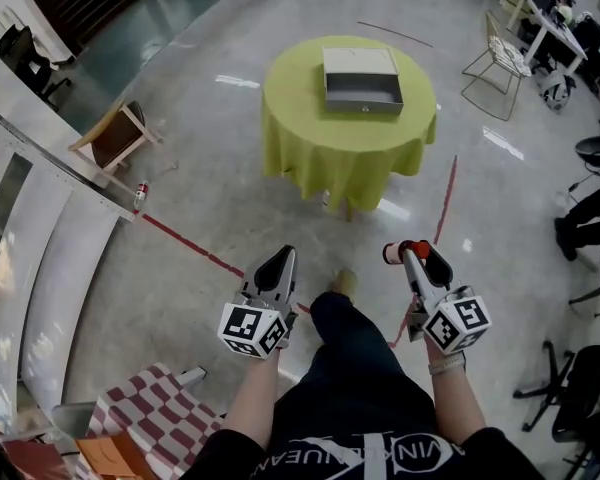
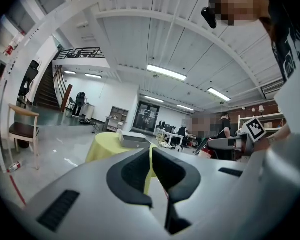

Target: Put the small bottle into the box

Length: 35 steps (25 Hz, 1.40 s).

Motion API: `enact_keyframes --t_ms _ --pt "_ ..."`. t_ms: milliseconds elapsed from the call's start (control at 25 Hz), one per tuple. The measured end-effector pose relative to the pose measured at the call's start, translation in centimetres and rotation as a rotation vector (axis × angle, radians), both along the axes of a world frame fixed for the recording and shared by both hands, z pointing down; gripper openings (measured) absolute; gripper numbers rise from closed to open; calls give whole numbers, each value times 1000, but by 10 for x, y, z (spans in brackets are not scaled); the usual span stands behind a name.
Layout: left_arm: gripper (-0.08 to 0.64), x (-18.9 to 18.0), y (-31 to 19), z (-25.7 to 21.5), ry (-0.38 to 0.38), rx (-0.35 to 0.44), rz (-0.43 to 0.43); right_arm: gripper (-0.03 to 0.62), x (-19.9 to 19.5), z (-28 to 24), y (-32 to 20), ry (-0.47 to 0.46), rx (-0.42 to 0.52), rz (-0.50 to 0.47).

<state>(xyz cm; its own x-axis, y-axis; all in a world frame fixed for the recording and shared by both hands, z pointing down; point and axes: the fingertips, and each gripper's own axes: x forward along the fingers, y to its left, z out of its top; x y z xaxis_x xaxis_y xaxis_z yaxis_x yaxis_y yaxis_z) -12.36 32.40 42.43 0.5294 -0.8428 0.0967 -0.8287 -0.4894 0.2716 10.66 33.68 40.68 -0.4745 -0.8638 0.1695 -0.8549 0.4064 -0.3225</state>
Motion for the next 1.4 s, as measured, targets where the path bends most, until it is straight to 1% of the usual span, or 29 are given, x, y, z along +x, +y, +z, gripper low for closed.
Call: enact_keyframes --t_ms 160,360,600,960,1240,1400 --pt "21 -12 -26 1 -6 -4 -23 146 -9 3 -31 0 -2 -22" --pt "21 -16 -77 -3 -8 4 -27 146 -15 -4 -80 -4 23 -40" --pt "21 0 -131 -17 -4 24 6 146 -15 -13 -130 12 43 -69" --pt "21 23 -192 -9 -7 -9 38 146 -5 -5 -187 14 15 -70" --pt "21 35 -240 -11 -20 3 40 146 11 1 -234 -1 18 -63" --pt "21 40 -257 -10 -22 0 35 146 15 0 -252 -7 19 -71"
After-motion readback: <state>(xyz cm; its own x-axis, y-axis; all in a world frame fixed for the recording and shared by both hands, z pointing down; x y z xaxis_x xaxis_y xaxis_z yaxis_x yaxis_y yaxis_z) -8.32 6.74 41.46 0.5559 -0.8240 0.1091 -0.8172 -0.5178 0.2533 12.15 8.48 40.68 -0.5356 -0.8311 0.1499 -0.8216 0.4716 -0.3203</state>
